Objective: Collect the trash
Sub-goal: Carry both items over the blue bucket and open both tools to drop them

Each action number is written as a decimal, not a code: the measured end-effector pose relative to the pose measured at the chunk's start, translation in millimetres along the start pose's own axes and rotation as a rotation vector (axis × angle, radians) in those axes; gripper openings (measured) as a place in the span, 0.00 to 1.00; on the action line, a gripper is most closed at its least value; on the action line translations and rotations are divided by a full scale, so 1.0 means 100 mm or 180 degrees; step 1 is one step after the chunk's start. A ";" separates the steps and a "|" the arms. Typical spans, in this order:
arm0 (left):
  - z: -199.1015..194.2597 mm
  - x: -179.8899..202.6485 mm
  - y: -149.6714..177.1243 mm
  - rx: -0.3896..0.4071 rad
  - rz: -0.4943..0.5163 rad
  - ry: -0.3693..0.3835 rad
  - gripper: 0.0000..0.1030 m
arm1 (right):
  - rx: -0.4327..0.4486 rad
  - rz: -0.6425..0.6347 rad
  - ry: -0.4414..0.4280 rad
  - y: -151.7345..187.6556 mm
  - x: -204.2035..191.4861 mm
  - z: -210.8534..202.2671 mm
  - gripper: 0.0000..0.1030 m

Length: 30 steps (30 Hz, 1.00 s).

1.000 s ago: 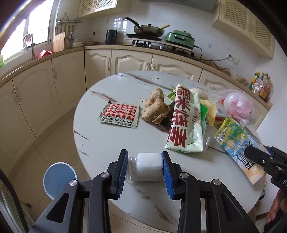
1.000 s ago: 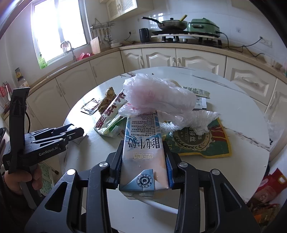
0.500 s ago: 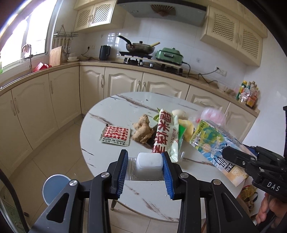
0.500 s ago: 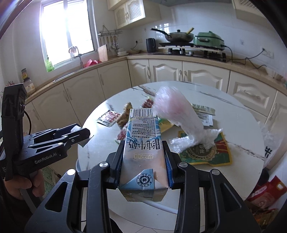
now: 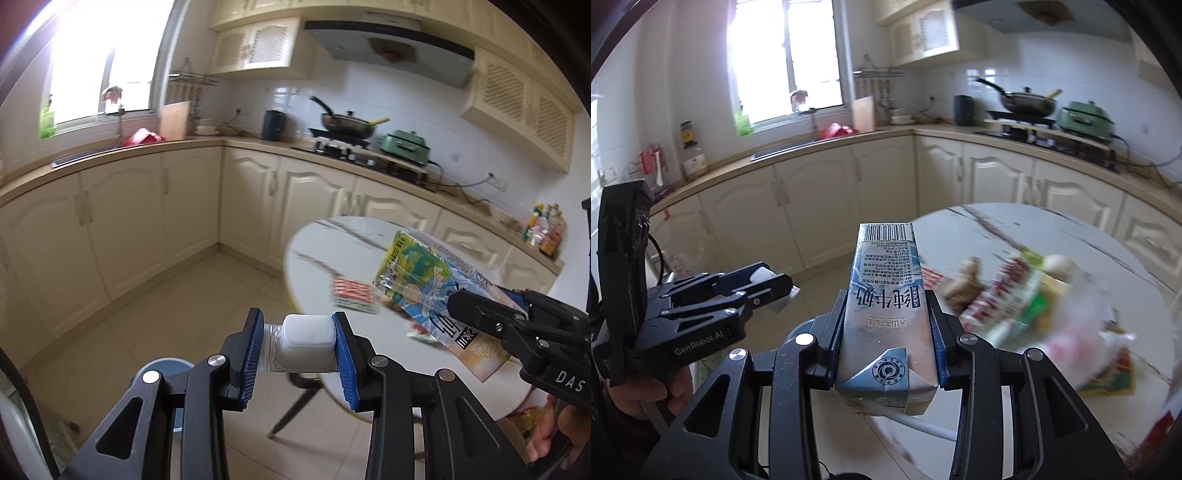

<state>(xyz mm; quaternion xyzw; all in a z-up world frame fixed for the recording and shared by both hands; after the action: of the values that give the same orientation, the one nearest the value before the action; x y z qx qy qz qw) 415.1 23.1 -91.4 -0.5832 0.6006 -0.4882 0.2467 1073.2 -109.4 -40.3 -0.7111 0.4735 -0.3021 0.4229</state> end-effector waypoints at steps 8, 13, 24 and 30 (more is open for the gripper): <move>-0.02 -1.23 0.08 -0.0174 -0.0257 -0.0632 0.33 | -0.0301 -0.0276 -0.0547 0.06 -1.08 1.21 0.35; 0.42 -1.94 0.28 -0.0541 -0.0466 -0.0937 0.33 | -0.0815 -0.0310 -0.0720 0.56 -1.50 2.37 0.35; 2.29 -3.04 0.23 -0.1115 -0.0851 -0.0918 0.33 | -0.1718 0.0274 -0.0867 1.78 -1.55 4.57 0.37; 3.41 -3.41 -0.04 -0.1293 -0.0827 -0.0967 0.33 | -0.1778 0.0292 -0.0708 2.01 -1.44 4.90 0.63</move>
<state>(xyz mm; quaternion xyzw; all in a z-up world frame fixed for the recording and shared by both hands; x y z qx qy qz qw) 779.9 242.4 -318.2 -0.7592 0.5625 -0.2924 0.1473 1342.3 140.1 -447.9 -0.8065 0.5207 -0.0610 0.2734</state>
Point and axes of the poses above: each gripper's, at about its wrist camera, not at the fingertips, and z roughly the way its jaws point, x to its right, y to its underside, the point moved 5 cm from there along z, roughly the way its jaws point, and after that the axes turned 7 degrees about x, right-handed, at the moved point
